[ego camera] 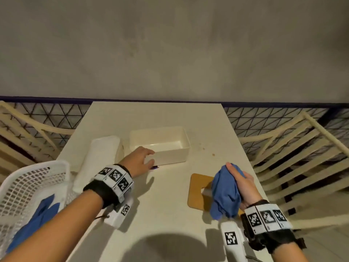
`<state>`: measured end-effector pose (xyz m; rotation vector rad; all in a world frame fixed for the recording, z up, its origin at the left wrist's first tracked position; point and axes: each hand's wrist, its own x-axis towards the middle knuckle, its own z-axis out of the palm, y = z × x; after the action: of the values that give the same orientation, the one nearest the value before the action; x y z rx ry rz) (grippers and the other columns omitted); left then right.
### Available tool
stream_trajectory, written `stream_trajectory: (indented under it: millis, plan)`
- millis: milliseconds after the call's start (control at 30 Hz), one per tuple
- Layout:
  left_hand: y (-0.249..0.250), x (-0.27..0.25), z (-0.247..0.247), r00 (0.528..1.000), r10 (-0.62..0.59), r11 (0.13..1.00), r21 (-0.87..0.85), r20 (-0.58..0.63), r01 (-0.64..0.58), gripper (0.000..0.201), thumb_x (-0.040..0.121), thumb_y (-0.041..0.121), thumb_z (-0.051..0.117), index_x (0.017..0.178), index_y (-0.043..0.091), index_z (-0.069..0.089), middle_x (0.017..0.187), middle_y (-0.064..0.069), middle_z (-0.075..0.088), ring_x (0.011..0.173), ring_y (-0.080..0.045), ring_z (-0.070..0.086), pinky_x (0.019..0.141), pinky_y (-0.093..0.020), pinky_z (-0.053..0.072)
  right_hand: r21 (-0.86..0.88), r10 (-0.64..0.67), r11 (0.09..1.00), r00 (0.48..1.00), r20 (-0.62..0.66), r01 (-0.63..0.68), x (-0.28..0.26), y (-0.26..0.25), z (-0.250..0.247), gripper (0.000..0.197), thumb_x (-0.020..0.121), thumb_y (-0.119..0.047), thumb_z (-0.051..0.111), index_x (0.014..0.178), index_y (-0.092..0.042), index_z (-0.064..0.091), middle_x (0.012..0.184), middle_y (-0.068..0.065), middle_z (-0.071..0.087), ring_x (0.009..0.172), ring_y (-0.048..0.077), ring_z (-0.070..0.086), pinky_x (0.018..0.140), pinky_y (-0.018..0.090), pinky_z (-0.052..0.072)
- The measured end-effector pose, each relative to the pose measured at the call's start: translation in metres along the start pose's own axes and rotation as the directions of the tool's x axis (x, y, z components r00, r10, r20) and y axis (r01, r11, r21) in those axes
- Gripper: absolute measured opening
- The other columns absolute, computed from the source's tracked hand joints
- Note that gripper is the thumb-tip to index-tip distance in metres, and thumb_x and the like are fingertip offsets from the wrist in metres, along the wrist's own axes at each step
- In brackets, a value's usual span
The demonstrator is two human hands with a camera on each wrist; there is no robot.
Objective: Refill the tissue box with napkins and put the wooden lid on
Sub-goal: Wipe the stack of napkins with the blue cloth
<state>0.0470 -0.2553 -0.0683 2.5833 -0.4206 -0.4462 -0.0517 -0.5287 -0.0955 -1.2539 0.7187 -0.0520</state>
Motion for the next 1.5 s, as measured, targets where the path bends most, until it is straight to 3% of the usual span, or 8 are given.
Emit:
stream_trajectory:
  millis: [167, 333, 667, 800, 1033, 1300, 1400, 1500]
  plan:
    - [-0.024, 0.05, 0.005, 0.968, -0.228, 0.926, 0.331, 0.103, 0.183, 0.05, 0.097, 0.025, 0.033, 0.145, 0.012, 0.026, 0.151, -0.009, 0.032, 0.138, -0.025, 0.034, 0.114, -0.033, 0.028, 0.167, 0.107, 0.978, 0.99, 0.092, -0.121, 0.034, -0.018, -0.036, 0.035, 0.07, -0.027, 0.07, 0.093, -0.007, 0.054, 0.103, 0.019, 0.054, 0.084, 0.033, 0.057, 0.075, 0.041, 0.048]
    - [-0.026, 0.068, 0.009, 0.941, -0.307, 0.89, 0.392, 0.14, 0.232, 0.043, 0.1, 0.023, 0.021, 0.136, 0.011, 0.041, 0.137, -0.011, 0.053, 0.125, -0.028, 0.049, 0.106, -0.036, 0.036, 0.058, 0.086, 0.994, 0.994, 0.07, -0.09, 0.057, -0.031, -0.039, 0.054, 0.076, -0.009, 0.07, 0.122, -0.014, 0.042, 0.11, 0.02, 0.056, 0.1, 0.037, 0.057, 0.094, 0.051, 0.046]
    - [0.0, 0.069, 0.016, 0.973, -0.185, 0.973, 0.162, 0.139, 0.162, 0.033, 0.101, 0.027, 0.021, 0.108, 0.005, 0.046, 0.112, -0.026, 0.061, 0.103, -0.035, 0.058, 0.08, -0.032, 0.039, -0.288, -0.115, 0.946, 0.985, 0.127, 0.147, 0.063, -0.038, 0.028, 0.036, 0.08, -0.008, 0.068, 0.104, -0.011, 0.042, 0.094, 0.016, 0.059, 0.085, 0.028, 0.056, 0.072, 0.035, 0.048]
    - [0.008, 0.05, 0.015, 0.969, -0.234, 0.916, -0.316, 0.073, 0.245, 0.04, 0.101, 0.022, 0.025, 0.131, 0.002, 0.043, 0.139, -0.02, 0.047, 0.13, -0.029, 0.043, 0.104, -0.031, 0.032, -0.503, -0.257, 0.785, 0.929, 0.268, 0.362, 0.045, -0.029, 0.077, 0.038, 0.081, -0.007, 0.065, 0.1, -0.018, 0.034, 0.086, 0.003, 0.05, 0.084, 0.025, 0.052, 0.07, 0.033, 0.041]
    - [-0.014, 0.021, 0.022, 0.88, -0.391, 0.179, -0.915, 0.27, 0.361, 0.049, 0.093, 0.033, 0.044, 0.136, 0.01, 0.045, 0.138, -0.009, 0.051, 0.128, -0.028, 0.047, 0.113, -0.044, 0.03, -0.53, -0.383, 0.458, 0.697, 0.606, 0.713, -0.01, 0.016, 0.115, 0.046, 0.069, -0.047, 0.05, 0.108, -0.024, 0.046, 0.111, -0.002, 0.032, 0.104, 0.015, 0.04, 0.088, 0.017, 0.034]
    - [-0.015, 0.006, 0.006, 0.904, -0.265, 0.102, -0.922, 0.336, 0.373, 0.057, 0.094, 0.049, 0.033, 0.128, 0.007, 0.054, 0.116, -0.012, 0.063, 0.113, -0.026, 0.055, 0.099, -0.033, 0.042, -0.465, -0.433, -0.093, 0.385, 0.815, 0.88, -0.033, 0.007, 0.146, 0.035, 0.084, -0.04, 0.042, 0.117, -0.035, 0.053, 0.122, -0.002, 0.063, 0.11, 0.021, 0.045, 0.087, 0.033, 0.025]
    - [-0.015, 0.002, 0.0, 0.908, -0.265, 0.098, -0.928, 0.324, 0.36, 0.044, 0.095, 0.039, 0.039, 0.117, 0.006, 0.058, 0.098, -0.007, 0.063, 0.102, -0.023, 0.056, 0.086, -0.03, 0.044, -0.481, -0.38, -0.178, 0.391, 0.838, 0.858, -0.038, 0.0, 0.151, 0.035, 0.085, -0.038, 0.038, 0.118, -0.039, 0.049, 0.124, 0.001, 0.06, 0.103, 0.031, 0.056, 0.078, 0.041, 0.032]
    - [-0.02, -0.001, -0.01, 0.915, -0.242, 0.081, -0.933, 0.323, 0.351, 0.053, 0.086, 0.045, 0.048, 0.127, 0.013, 0.055, 0.132, -0.007, 0.057, 0.124, -0.025, 0.051, 0.112, -0.041, 0.032, -0.415, -0.406, -0.129, 0.333, 0.851, 0.901, -0.039, -0.003, 0.135, 0.032, 0.09, -0.035, 0.033, 0.12, -0.038, 0.044, 0.128, 0.002, 0.05, 0.103, 0.029, 0.048, 0.078, 0.046, 0.043]
